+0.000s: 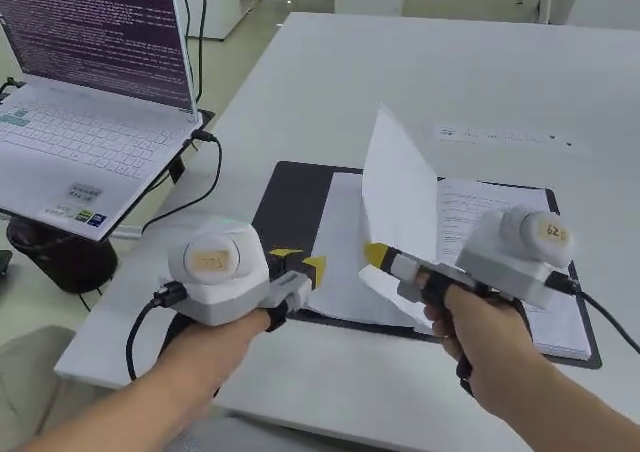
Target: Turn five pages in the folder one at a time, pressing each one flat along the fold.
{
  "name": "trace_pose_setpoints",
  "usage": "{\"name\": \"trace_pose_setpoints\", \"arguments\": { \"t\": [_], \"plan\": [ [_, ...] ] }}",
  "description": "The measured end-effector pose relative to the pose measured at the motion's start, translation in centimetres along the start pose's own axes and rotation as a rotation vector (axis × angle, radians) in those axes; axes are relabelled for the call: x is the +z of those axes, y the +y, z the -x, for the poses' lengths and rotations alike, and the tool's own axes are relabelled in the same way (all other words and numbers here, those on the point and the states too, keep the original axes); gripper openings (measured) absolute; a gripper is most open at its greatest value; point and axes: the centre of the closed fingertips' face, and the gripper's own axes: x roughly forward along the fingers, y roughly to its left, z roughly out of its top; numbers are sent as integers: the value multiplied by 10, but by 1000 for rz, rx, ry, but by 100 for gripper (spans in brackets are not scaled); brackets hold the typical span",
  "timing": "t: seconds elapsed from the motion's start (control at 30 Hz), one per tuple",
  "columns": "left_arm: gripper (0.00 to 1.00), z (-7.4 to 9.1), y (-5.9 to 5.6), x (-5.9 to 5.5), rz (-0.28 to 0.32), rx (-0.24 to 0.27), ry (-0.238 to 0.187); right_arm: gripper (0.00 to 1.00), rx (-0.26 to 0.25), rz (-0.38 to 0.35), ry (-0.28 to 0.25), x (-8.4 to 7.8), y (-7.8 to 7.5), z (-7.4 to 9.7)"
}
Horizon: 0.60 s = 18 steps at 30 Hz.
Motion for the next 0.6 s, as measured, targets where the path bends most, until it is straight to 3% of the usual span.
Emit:
{"name": "trace_pose_setpoints", "arguments": {
  "t": [0.3,0.6],
  "plan": [
    [15,15,25,-7,19,40,8,0,-58,48,126,-40,-20,-38],
    [15,21,38,-15,38,65,25,0,-88,78,205,-68,-32,-64]
  ]
}}
